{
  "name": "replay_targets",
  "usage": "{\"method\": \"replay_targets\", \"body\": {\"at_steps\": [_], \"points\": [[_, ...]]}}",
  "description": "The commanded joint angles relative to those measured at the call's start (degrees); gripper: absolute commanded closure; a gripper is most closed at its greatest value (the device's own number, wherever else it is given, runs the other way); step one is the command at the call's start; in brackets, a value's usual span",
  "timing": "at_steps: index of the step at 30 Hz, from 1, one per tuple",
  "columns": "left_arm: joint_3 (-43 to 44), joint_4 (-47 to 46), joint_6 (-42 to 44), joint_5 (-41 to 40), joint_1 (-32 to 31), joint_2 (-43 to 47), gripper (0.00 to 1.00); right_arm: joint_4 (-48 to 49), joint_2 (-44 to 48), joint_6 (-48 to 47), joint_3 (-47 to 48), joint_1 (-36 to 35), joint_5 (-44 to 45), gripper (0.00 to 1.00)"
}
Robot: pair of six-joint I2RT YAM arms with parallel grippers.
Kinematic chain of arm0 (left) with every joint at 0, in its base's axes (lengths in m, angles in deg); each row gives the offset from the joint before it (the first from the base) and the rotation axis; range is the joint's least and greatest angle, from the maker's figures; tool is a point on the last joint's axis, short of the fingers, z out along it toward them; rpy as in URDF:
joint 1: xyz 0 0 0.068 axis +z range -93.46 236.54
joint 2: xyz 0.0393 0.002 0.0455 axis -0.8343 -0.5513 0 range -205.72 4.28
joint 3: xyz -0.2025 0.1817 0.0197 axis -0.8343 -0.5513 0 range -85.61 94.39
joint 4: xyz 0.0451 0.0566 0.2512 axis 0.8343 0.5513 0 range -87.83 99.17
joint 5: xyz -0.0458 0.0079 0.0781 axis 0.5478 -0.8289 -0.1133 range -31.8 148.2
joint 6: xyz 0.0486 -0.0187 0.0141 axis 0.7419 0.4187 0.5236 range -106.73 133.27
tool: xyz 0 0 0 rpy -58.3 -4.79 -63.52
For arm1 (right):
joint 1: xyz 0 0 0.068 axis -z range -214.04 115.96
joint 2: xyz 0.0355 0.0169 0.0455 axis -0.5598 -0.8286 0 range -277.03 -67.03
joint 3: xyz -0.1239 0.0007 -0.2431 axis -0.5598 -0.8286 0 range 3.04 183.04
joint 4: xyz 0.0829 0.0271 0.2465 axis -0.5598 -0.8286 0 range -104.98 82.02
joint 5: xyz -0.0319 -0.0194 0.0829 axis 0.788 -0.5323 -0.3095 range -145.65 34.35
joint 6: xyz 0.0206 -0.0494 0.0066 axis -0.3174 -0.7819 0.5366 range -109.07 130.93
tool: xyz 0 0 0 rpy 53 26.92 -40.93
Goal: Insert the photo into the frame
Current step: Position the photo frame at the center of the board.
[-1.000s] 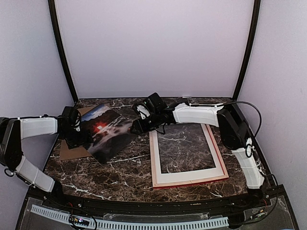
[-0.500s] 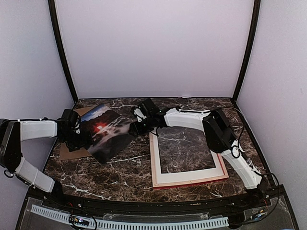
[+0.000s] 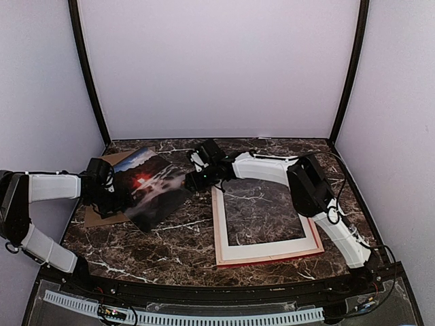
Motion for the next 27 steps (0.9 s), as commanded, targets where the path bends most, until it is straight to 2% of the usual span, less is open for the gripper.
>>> {"method": "replay_targets", "body": {"at_steps": [1, 9, 17, 23, 27], "points": [[-1.8, -3.1, -1.9, 4.2, -0.3, -0.3, 0.10, -1.6, 0.9, -0.2, -2.0, -0.4, -0.4, 0.36], [-4.4, -6.5, -4.4, 7.2, -1.6, 0.1, 0.13, -0.5, 7.3, 0.4, -12.5, -2.3, -3.4, 0.49], [-6.3, -7.8, -5.4, 7.9, -2.9, 1.2, 0.17, 6.0, 16.5, 2.5, -28.1, -4.4, -6.1, 0.60], [-9.3, -9.1, -7.8, 8.1, -3.4, 4.8, 0.18, 11.2, 20.9, 5.2, -35.8, -4.9, -7.1, 0.60], [-9.7, -8.2, -7.5, 6.3, -3.7, 8.2, 0.19, 13.1, 22.7, 5.3, -36.9, -4.9, -2.9, 0.50]]}}
